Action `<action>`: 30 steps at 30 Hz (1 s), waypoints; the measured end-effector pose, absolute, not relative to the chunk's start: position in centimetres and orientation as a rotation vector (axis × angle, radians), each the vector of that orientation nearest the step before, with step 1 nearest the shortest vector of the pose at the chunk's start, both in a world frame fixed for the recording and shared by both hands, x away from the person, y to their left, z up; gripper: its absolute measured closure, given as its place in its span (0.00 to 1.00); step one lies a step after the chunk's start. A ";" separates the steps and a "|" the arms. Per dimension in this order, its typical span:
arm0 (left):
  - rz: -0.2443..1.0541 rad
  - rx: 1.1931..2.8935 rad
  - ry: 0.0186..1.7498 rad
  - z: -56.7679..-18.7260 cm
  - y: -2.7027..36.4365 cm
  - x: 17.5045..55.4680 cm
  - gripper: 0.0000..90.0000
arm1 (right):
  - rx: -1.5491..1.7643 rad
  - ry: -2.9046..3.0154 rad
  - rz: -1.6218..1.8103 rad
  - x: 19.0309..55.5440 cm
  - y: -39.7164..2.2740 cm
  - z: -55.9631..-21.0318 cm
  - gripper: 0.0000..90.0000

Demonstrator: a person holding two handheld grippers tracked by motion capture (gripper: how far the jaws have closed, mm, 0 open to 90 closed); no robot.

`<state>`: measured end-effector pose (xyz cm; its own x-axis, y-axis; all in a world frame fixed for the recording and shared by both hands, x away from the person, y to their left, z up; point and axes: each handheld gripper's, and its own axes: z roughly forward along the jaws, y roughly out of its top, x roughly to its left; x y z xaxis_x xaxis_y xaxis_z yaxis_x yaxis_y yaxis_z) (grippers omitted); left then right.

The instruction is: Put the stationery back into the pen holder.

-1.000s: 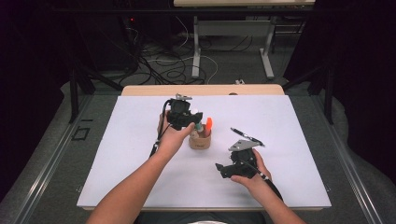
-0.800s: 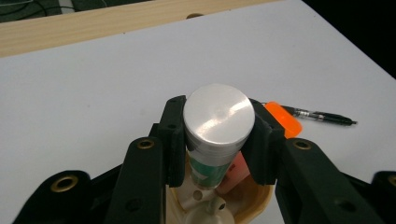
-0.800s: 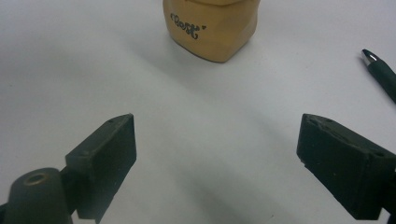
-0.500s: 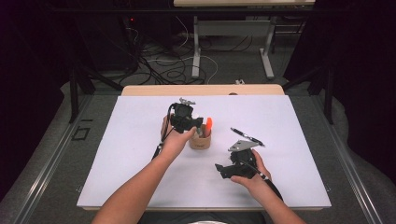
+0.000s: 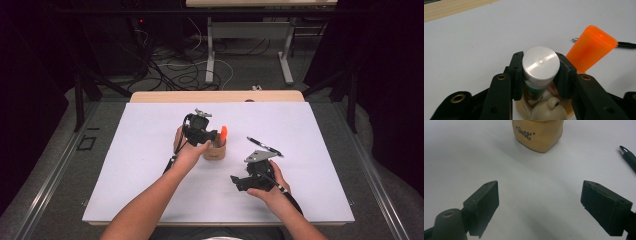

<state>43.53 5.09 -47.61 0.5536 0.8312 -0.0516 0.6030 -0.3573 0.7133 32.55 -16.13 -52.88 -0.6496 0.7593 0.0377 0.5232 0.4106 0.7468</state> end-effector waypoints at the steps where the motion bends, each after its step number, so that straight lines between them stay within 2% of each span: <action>1: 0.421 2.084 1.146 -47.6 5.1 43.5 0.71 | 1.120 2.365 1.084 32.5 -16.1 -52.9 0.16; 9: 0.425 2.072 1.143 -47.3 5.4 43.4 0.67 | 1.117 2.366 1.085 32.5 -16.2 -52.9 0.16; 24: 0.370 1.982 1.127 -45.9 6.7 42.6 0.48 | 1.072 2.371 1.060 32.6 -16.2 -52.8 0.17; 30: 0.379 1.971 1.106 -45.4 7.4 42.2 0.43 | 1.060 2.343 1.059 32.8 -16.7 -52.5 0.22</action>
